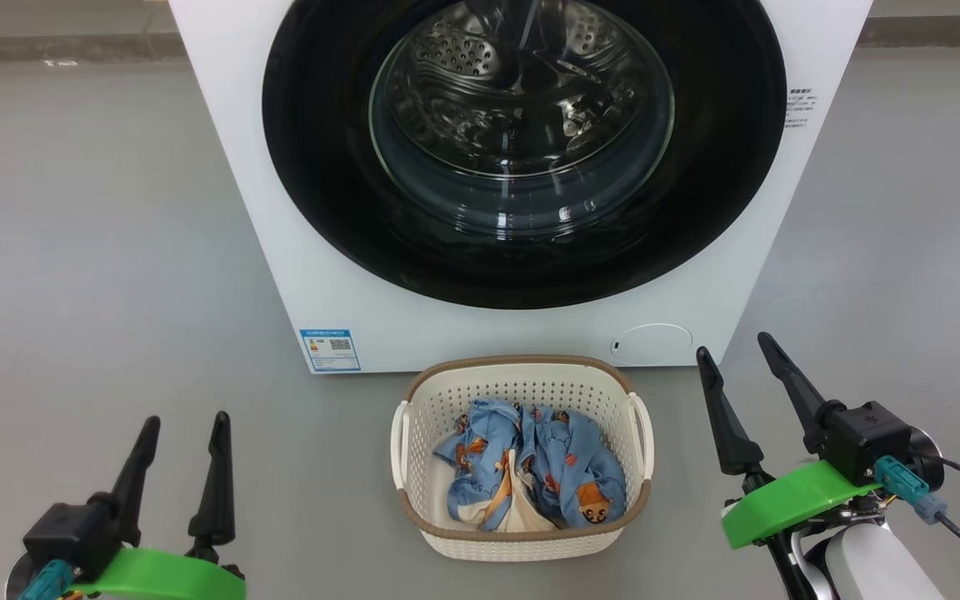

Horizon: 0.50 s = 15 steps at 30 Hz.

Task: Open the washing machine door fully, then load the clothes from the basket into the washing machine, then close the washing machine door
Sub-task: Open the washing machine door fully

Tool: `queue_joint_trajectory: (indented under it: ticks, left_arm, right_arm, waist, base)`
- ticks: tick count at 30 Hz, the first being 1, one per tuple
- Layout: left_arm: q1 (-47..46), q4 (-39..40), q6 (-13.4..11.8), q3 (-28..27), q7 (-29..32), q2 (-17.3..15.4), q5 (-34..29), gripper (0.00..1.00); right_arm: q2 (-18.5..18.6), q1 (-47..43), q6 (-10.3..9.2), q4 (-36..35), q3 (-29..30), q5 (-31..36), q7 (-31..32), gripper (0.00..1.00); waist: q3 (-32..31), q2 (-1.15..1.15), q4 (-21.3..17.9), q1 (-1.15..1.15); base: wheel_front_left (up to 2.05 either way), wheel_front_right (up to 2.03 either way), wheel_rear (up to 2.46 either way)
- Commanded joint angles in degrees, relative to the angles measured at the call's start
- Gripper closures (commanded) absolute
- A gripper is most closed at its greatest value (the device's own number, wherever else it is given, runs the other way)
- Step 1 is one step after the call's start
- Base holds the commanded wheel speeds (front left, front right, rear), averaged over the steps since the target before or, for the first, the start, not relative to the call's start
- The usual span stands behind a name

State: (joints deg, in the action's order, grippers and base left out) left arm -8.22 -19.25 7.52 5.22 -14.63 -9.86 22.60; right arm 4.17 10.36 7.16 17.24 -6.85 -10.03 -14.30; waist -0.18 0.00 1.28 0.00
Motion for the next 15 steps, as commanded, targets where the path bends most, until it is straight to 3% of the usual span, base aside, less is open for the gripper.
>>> queue_joint_trajectory:
  ticks: [1, 8, 15]
  left_arm:
    - [-2.24, 0.67, -0.03, -1.67, -0.37, -1.77, -0.08, 0.0]
    - [-2.03, 0.59, -0.03, -1.55, -0.37, -1.78, -0.12, 0.0]
    - [-2.0, 0.62, -0.03, -1.61, -0.37, -1.83, -0.13, 0.0]
  right_arm:
    - [0.54, 1.98, 0.33, -1.29, -1.05, 0.35, -0.7, 0.0]
    - [0.71, 1.89, 0.33, -1.13, -1.28, 0.19, -0.7, 0.0]
    - [0.61, 1.49, 0.33, -1.08, -1.19, 0.16, -0.7, 0.0]
  waist:
    - [-0.05, 0.0, 0.0, 0.0]
    - [-0.23, 0.0, -0.18, 0.0]
    - [-0.06, 0.0, -0.3, 0.0]
  base:
    - [0.19, 0.19, -0.38]
    - [0.54, 0.54, -1.08]
    - [1.11, 1.11, -2.21]
